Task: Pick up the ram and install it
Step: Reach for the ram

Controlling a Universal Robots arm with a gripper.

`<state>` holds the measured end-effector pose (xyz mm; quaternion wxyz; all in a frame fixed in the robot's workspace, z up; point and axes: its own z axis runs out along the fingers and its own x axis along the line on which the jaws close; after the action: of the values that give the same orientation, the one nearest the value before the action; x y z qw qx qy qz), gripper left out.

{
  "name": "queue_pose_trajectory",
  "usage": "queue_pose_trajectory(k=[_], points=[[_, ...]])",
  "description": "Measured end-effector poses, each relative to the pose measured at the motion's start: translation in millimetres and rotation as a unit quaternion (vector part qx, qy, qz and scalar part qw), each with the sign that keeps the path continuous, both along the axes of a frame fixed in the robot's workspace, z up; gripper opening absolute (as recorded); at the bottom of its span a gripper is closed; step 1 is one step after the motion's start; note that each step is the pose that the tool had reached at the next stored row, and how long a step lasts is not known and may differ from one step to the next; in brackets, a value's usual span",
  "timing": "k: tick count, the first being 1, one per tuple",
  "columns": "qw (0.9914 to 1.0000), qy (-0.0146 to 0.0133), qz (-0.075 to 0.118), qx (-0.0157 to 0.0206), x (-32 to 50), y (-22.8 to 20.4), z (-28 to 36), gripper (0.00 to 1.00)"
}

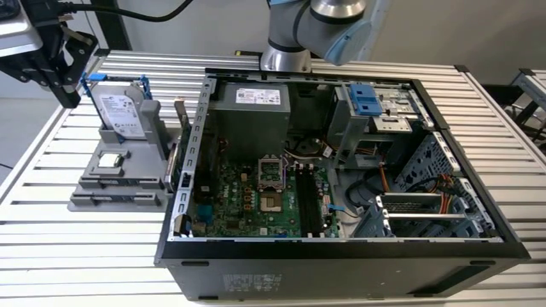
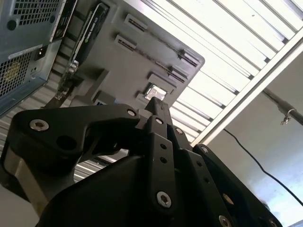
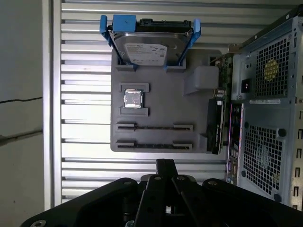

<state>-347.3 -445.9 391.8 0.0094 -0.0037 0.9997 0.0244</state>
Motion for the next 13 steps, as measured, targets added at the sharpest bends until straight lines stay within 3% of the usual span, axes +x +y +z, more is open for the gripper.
queue_pose_trajectory(k=[10,13], points=[[1.00000,0.0000,0.001,0.0000,0.0,0.0,0.0,0.00],[0.99993,0.0000,0.011,0.0000,0.0,0.0,0.0,0.00]])
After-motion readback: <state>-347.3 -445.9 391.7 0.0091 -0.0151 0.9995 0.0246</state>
